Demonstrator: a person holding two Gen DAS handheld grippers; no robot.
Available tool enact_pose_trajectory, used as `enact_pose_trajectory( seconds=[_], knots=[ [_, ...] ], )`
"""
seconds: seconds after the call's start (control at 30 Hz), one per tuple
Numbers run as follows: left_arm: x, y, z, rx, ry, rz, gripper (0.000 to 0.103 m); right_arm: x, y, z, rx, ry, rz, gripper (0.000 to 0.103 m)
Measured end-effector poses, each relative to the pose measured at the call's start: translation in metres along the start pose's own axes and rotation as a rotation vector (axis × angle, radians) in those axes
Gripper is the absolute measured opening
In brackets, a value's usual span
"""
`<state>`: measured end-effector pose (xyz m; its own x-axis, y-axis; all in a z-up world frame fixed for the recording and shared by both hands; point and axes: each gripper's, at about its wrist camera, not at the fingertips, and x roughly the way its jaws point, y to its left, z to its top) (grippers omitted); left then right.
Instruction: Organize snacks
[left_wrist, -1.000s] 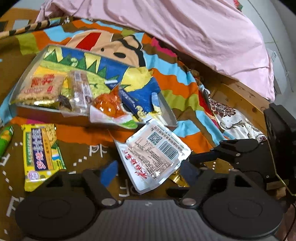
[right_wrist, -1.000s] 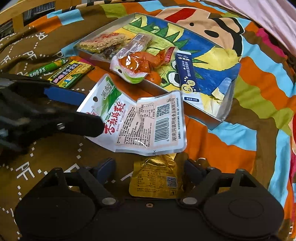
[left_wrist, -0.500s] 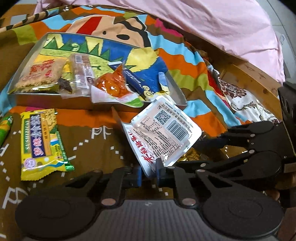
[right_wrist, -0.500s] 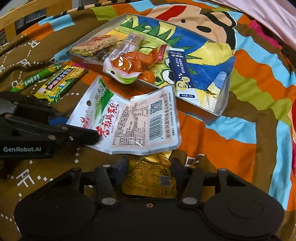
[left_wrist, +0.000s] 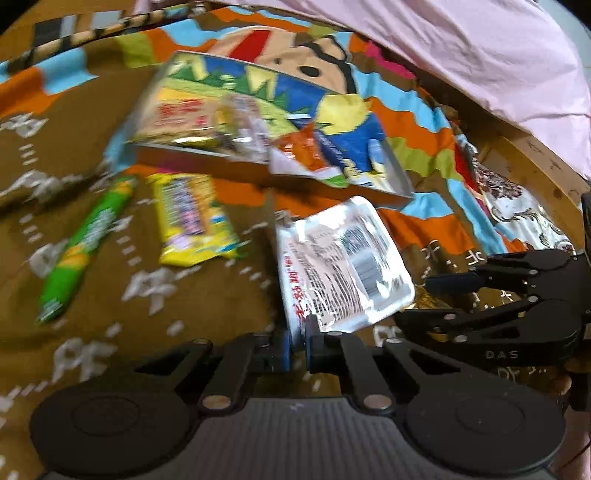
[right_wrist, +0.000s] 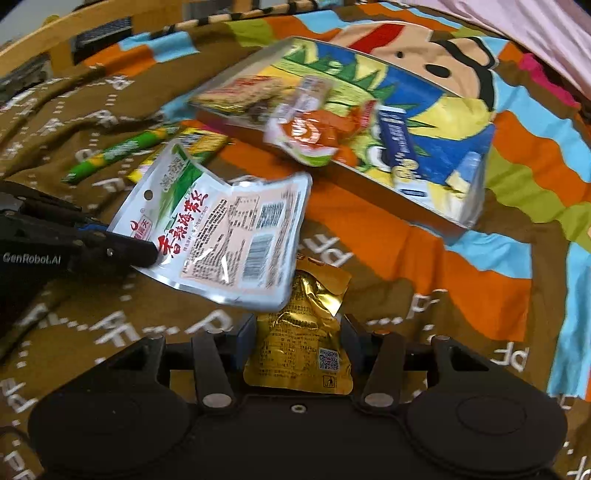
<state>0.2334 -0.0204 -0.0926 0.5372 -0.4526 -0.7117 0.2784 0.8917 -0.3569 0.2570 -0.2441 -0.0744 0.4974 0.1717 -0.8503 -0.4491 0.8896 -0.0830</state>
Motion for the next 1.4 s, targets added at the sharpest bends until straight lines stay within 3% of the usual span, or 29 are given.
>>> enact_pose_trajectory(
  seconds=[0.2,0.3,0.33,0.4,0.47,0.57,0.7,0.8,0.87,0.9,1.13,1.4],
  knots=[
    [-0.041,0.006,-0.020,0.029,0.024,0.078,0.006,-0.014,0.026,-0.007,-0.063,-0.006,0.077,0.053],
    [-0.054,0.014,-0.024,-0.024,0.031,0.075,0.010,-0.016,0.033,-0.008,-0.078,-0.014,0.089,0.059],
    [-0.056,0.016,-0.024,-0.040,0.025,0.075,0.014,-0.016,0.034,-0.008,-0.073,-0.017,0.087,0.065],
    [-0.057,0.016,-0.022,-0.043,0.011,0.089,0.033,-0.016,0.034,-0.008,-0.064,-0.023,0.077,0.076],
    [-0.056,0.014,-0.021,-0.033,-0.005,0.085,0.059,-0.013,0.033,-0.008,-0.058,-0.021,0.058,0.079],
    [-0.049,0.007,-0.020,-0.006,-0.018,0.082,0.071,-0.005,0.028,-0.007,-0.037,0.001,0.057,0.079],
    [-0.035,0.004,-0.021,0.006,-0.010,0.083,0.071,0.004,0.030,-0.007,-0.038,0.017,0.057,0.079],
    [-0.031,0.005,-0.020,0.000,-0.021,0.072,0.064,0.008,0.033,-0.007,-0.044,0.014,0.057,0.075],
    [-0.029,0.006,-0.021,0.002,-0.020,0.071,0.048,0.009,0.034,-0.007,-0.040,0.015,0.071,0.065],
    [-0.029,0.007,-0.021,0.003,-0.017,0.070,0.045,0.010,0.035,-0.007,-0.037,0.016,0.082,0.058],
    [-0.034,0.004,-0.022,0.023,-0.033,0.103,0.008,0.004,0.040,-0.007,-0.054,-0.005,0.078,0.047],
    [-0.051,0.003,-0.021,0.026,-0.094,0.136,0.005,-0.013,0.055,-0.009,-0.148,-0.088,0.025,0.046]
  ],
)
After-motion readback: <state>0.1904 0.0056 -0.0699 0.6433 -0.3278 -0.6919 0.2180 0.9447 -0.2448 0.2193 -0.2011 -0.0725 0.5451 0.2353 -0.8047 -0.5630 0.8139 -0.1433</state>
